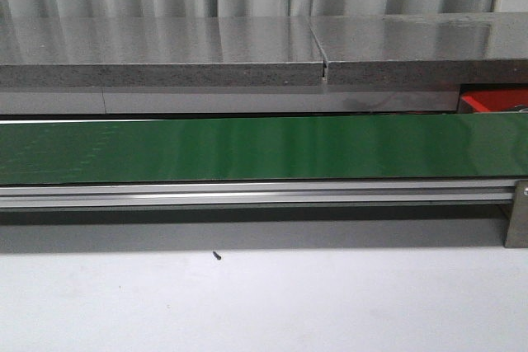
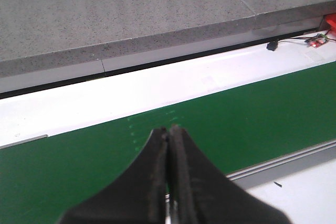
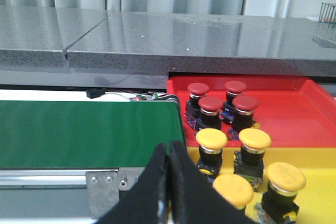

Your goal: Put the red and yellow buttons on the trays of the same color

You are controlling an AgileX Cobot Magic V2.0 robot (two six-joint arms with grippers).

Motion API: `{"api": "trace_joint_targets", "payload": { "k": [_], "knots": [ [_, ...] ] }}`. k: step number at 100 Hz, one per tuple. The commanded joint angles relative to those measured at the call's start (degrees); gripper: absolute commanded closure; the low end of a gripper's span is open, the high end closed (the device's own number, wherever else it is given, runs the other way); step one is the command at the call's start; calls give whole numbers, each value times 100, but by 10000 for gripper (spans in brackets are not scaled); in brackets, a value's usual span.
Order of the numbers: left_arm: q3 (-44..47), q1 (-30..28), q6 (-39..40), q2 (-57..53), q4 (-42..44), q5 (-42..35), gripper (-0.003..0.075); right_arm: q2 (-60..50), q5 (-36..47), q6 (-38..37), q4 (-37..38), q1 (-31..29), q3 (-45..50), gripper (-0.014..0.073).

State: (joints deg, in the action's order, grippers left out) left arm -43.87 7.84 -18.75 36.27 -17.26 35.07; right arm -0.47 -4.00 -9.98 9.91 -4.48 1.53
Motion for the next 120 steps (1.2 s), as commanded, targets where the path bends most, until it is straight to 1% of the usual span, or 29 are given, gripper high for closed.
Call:
{"api": "trace_joint_targets", "payload": {
  "k": [1,88,95,109,114,120],
  "knots": [
    [-143,39,62,28,-127,-449,739,-113,540,-6,56,9,3,708],
    [-143,39,62,28,-87,-468,739,-113,532,-6,56,9,3,708],
    [-79,39,118,28,170,-806,739,-113,532,-6,56,9,3,708],
    [530,39,627,-244,657,-2351,739,-113,532,-6,56,9,3,708],
    [764,39,736,-380,757,-2690,739,-113,532,-6,56,9,3,708],
    [1028,39,836,-580,849,-2918,739,-113,532,-6,56,9,3,708]
  ]
}}
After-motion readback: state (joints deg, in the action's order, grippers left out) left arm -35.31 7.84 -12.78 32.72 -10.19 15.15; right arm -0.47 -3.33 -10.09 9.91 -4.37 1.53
